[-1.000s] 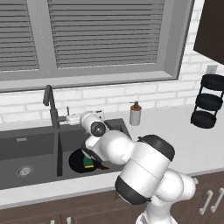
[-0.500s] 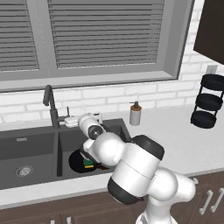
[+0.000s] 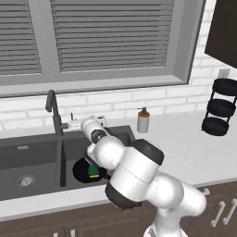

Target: Pick the pan and sponge and place them into the sink. Then turn on the water.

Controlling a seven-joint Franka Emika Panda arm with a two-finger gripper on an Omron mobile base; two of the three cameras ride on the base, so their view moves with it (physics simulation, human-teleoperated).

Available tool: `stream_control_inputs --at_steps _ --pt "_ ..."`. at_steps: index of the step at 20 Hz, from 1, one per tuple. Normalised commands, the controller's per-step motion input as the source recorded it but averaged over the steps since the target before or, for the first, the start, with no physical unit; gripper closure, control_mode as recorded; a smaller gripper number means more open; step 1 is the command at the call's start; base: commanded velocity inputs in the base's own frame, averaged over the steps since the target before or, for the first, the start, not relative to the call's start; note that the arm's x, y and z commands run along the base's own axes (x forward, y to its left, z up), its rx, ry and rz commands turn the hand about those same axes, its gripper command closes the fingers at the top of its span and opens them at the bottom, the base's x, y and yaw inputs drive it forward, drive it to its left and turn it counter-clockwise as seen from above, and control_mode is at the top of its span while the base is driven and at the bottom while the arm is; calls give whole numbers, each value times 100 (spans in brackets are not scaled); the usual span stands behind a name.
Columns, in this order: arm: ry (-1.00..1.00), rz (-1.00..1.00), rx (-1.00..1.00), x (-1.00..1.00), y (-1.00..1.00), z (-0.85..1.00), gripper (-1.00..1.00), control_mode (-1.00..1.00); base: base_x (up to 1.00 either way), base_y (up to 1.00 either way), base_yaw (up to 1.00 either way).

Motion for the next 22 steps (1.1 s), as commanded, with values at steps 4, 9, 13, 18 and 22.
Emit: stream_control_inputs --at_steps 4,9,13,18,22 --pt "-3 0 0 27 4 -15 -100 -100 0 0 0" --pt "-3 0 0 21 11 -21 -100 -100 0 0 0" --pt "-2 0 0 19 23 -11 -100 -100 0 0 0" --pt "-5 0 0 23 22 -5 -100 -100 0 0 0" --pt "-4 0 0 26 15 -10 -100 -100 0 0 0"
